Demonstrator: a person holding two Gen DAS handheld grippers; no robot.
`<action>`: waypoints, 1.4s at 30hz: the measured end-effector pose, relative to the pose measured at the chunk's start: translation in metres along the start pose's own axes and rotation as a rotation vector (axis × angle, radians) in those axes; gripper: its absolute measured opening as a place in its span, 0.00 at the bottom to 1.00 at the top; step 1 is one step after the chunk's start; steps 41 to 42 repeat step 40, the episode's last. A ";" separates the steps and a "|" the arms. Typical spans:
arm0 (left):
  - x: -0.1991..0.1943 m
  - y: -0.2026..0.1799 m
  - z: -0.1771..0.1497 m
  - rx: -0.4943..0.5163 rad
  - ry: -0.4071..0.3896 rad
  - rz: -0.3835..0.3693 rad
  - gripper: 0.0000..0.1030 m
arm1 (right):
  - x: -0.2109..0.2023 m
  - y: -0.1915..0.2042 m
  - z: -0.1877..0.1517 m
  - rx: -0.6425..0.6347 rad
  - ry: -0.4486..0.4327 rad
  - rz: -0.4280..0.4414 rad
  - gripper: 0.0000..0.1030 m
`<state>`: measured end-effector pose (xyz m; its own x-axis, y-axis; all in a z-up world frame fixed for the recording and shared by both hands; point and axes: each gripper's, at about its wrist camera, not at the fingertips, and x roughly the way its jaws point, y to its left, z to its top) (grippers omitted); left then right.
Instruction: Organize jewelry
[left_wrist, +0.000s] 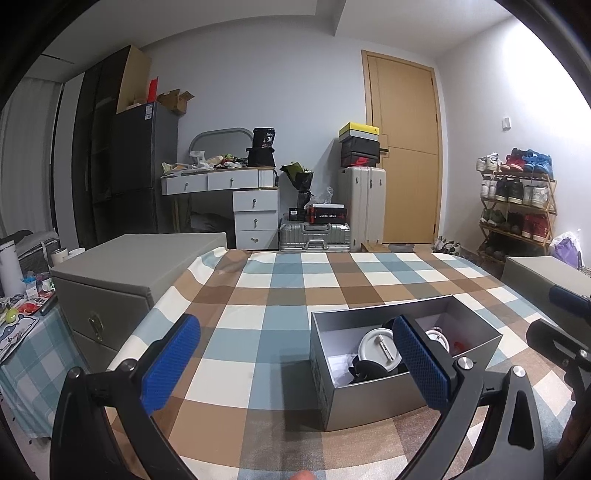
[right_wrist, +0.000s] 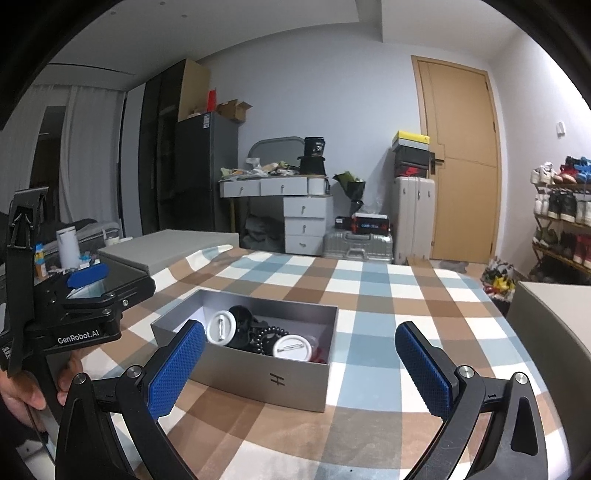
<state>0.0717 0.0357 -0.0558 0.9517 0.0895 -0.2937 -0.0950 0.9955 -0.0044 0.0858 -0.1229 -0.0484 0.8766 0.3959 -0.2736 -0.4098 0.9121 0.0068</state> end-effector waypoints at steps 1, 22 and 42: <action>0.000 0.000 0.000 0.001 0.001 0.000 0.99 | 0.000 0.000 0.000 0.000 -0.001 0.000 1.00; 0.001 -0.001 -0.001 0.000 0.001 -0.001 0.99 | 0.002 0.002 0.000 -0.001 0.003 0.010 1.00; 0.001 -0.003 -0.001 0.003 0.001 -0.008 0.99 | 0.003 0.005 0.001 -0.004 0.000 0.007 1.00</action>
